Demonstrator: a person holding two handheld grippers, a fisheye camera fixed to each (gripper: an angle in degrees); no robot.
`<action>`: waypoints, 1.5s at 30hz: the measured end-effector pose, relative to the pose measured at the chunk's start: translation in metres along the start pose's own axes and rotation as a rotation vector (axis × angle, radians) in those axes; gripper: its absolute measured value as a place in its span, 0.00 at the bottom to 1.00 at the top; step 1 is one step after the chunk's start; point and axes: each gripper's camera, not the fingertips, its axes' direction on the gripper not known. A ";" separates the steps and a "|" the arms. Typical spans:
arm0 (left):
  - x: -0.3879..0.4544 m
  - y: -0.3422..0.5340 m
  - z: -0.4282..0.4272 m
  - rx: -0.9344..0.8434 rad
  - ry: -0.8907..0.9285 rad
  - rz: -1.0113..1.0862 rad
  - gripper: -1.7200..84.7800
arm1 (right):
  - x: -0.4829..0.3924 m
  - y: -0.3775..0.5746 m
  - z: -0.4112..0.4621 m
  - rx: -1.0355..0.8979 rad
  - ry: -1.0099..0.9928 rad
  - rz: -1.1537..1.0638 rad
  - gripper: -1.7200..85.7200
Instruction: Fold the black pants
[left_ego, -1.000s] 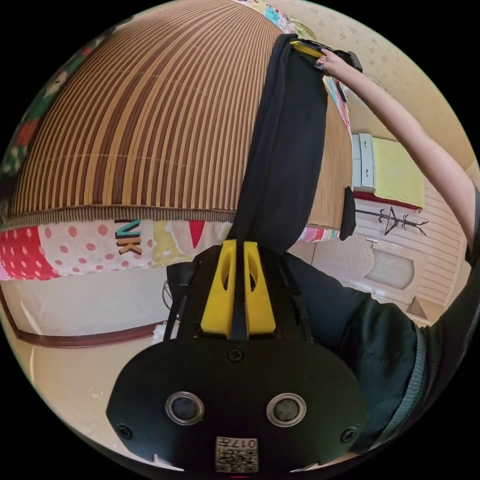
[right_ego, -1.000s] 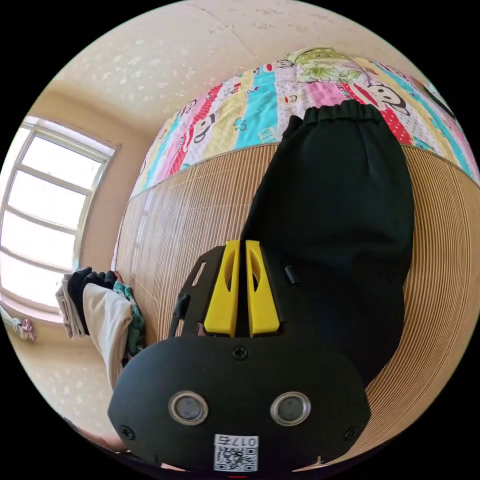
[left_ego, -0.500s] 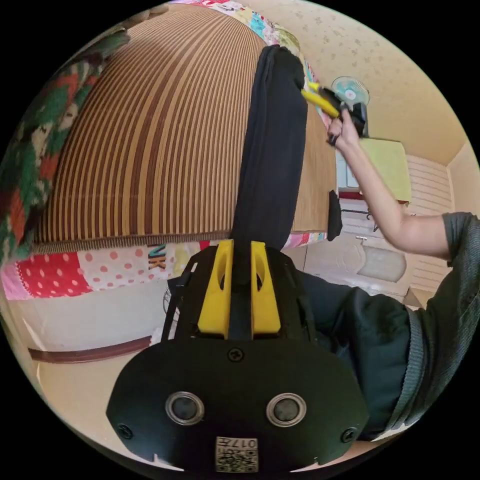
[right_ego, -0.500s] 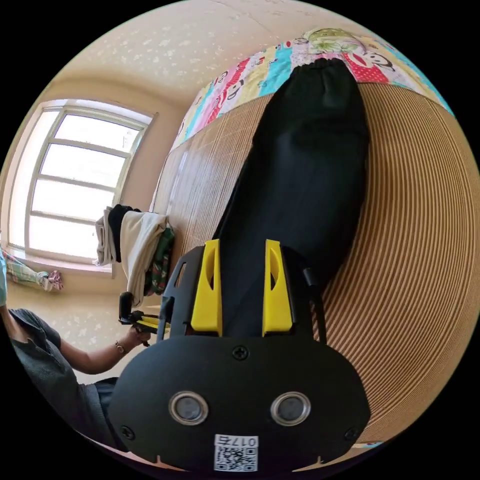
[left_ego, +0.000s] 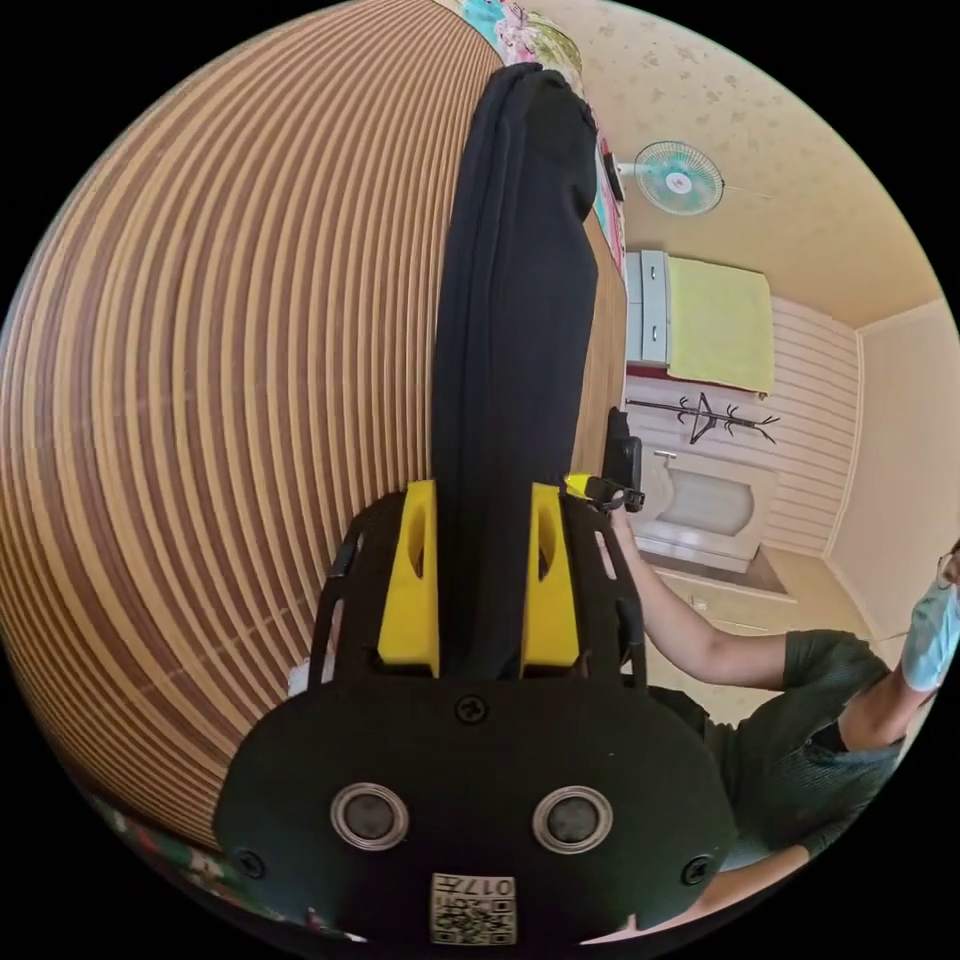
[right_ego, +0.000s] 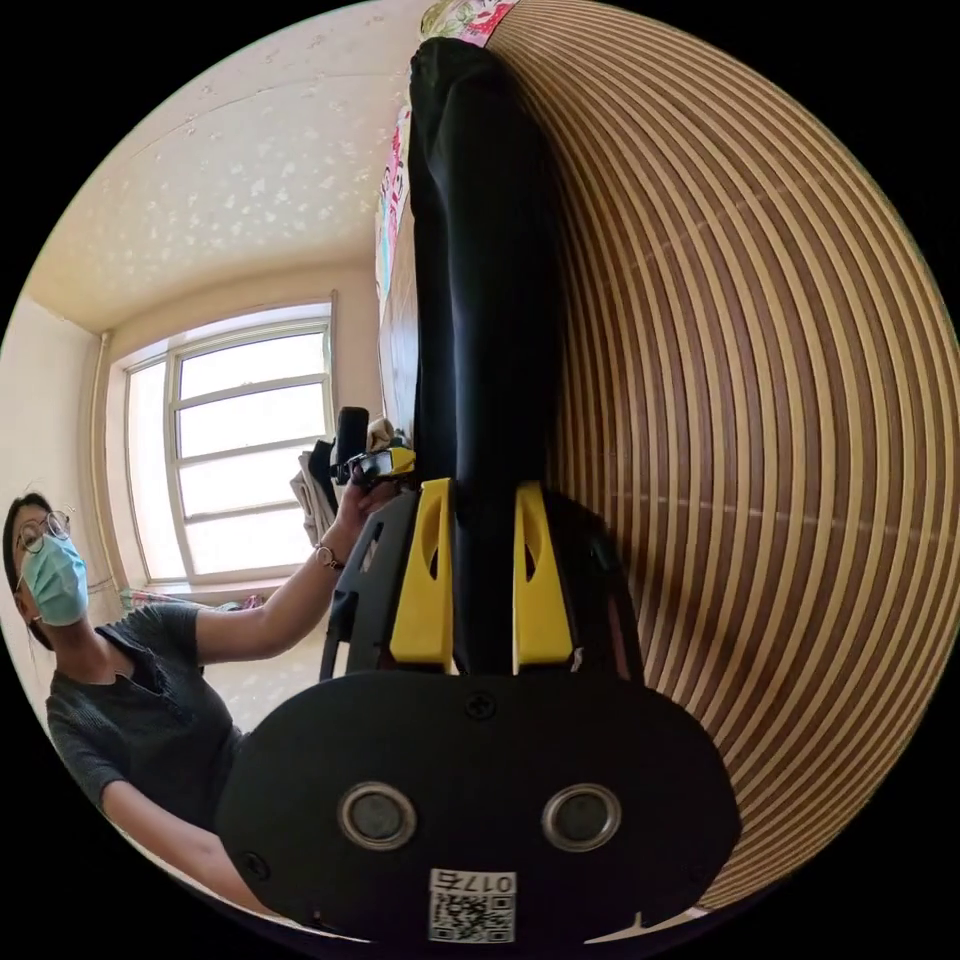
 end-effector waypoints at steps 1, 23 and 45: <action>0.001 -0.003 0.006 -0.034 -0.001 -0.005 0.13 | 0.001 -0.002 0.000 0.007 -0.011 0.011 0.10; 0.331 0.257 -0.113 0.312 0.270 0.779 0.07 | -0.401 0.168 -0.149 -0.019 -0.244 -0.794 0.02; 0.271 0.093 -0.037 0.322 -0.295 0.239 0.08 | -0.263 -0.018 -0.031 -0.149 0.351 -0.293 0.04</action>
